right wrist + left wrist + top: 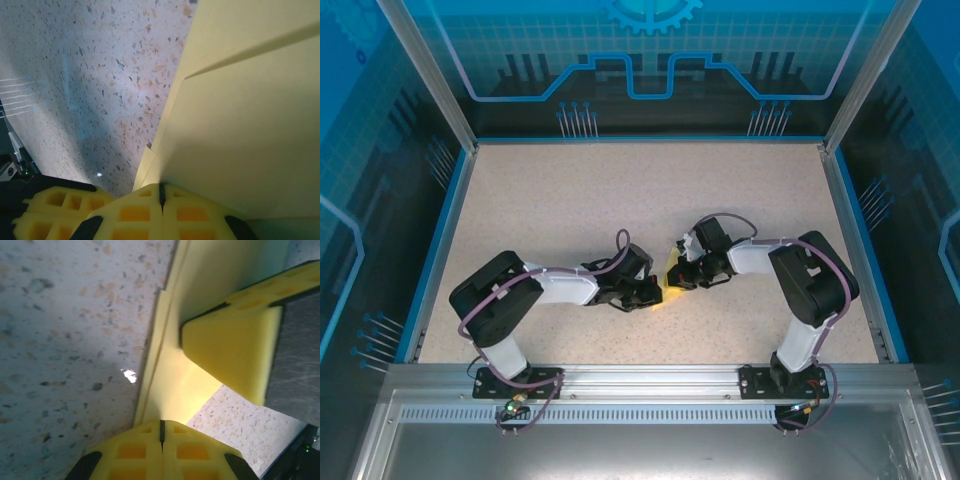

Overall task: Fold a paper plane with a square sheet of paper (pick it up from the middle)
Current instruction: Fourth fold the wing at the center of the table.

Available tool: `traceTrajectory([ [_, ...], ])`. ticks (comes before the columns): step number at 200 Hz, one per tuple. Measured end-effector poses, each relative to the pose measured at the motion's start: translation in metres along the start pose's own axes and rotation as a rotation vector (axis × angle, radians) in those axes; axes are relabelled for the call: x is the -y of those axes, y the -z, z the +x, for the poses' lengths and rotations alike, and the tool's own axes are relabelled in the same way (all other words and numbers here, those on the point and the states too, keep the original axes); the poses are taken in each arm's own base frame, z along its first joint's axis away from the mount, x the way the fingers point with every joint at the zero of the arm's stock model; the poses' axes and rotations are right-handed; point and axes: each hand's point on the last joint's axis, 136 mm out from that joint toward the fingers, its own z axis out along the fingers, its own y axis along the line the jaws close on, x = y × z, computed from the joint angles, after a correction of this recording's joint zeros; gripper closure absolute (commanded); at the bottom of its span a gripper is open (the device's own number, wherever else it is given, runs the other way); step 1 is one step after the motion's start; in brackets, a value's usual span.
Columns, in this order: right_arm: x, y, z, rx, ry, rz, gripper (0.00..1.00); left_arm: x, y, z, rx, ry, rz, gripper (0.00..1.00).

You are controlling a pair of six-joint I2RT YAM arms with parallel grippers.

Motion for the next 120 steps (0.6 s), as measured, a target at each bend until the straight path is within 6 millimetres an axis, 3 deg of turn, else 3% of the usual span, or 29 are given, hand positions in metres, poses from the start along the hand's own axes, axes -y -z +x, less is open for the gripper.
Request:
traceTrajectory([
  [41, -0.010, 0.010, 0.001, 0.038, 0.074, -0.006, 0.96, -0.002, 0.000, 0.000, 0.005, 0.005, -0.007, 1.00],
  [69, -0.020, 0.001, 0.009, 0.021, 0.141, -0.012, 0.96, -0.002, 0.000, -0.001, 0.008, 0.019, -0.009, 1.00],
  [120, -0.006, -0.007, 0.011, 0.001, 0.111, 0.002, 0.97, -0.003, -0.001, 0.000, 0.006, 0.037, -0.012, 1.00],
])
